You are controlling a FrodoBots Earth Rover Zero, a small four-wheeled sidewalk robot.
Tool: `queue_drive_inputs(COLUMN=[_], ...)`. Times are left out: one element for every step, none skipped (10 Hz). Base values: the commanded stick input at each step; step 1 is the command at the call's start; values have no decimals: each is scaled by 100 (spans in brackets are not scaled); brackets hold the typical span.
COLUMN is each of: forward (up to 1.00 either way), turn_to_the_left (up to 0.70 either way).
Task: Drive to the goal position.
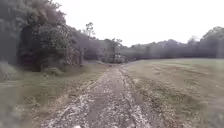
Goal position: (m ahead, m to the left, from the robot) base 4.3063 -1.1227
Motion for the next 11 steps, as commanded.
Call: queue_drive_inputs(forward=[45,45,45,45,45,45,45,45,45,45,45], turn_to_the_left=[0,0,0,0,0,0,0,0,0,0,0])
